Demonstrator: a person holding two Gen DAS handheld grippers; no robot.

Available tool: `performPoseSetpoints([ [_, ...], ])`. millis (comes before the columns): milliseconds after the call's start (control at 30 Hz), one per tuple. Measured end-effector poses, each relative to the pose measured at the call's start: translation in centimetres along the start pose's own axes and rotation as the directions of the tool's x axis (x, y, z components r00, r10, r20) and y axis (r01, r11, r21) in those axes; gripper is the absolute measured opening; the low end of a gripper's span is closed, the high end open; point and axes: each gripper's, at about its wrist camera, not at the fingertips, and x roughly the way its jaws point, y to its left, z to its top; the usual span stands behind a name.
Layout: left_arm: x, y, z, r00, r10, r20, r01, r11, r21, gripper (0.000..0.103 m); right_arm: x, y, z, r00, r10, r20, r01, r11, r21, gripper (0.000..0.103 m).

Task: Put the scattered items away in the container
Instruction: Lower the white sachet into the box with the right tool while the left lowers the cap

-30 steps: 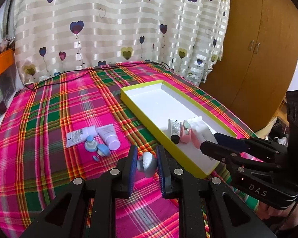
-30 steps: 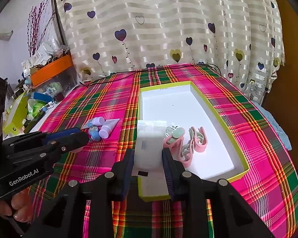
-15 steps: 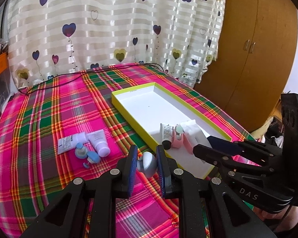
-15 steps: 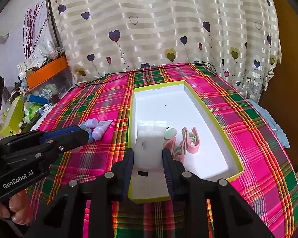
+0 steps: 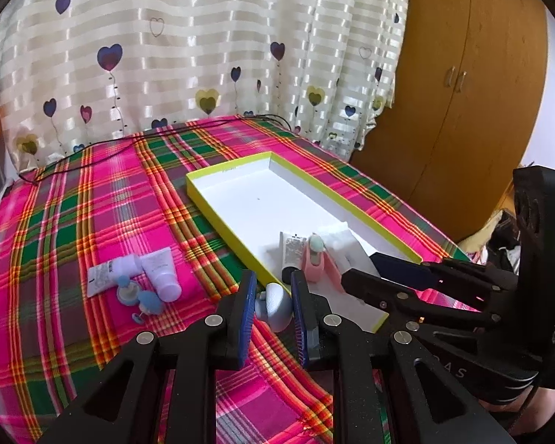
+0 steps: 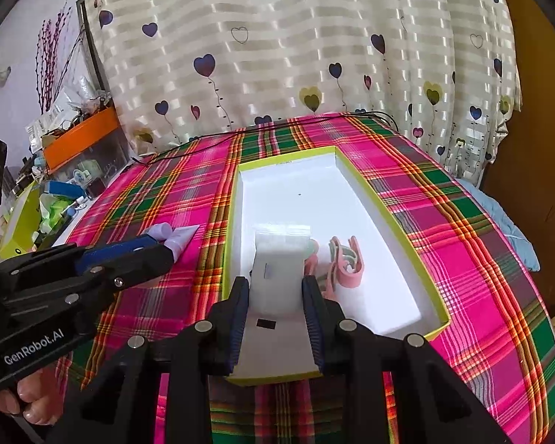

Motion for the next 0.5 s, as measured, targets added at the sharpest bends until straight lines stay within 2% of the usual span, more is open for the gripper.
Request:
performPoseSetpoints([
  [500, 1.7, -0.8, 1.0, 1.0, -0.03, -0.006, 0.03, 1.0, 0.003, 0.02, 0.7, -1.8, 0.2, 1.0, -0.017, -0.006, 0.017, 1.0, 0.024, 0.03],
])
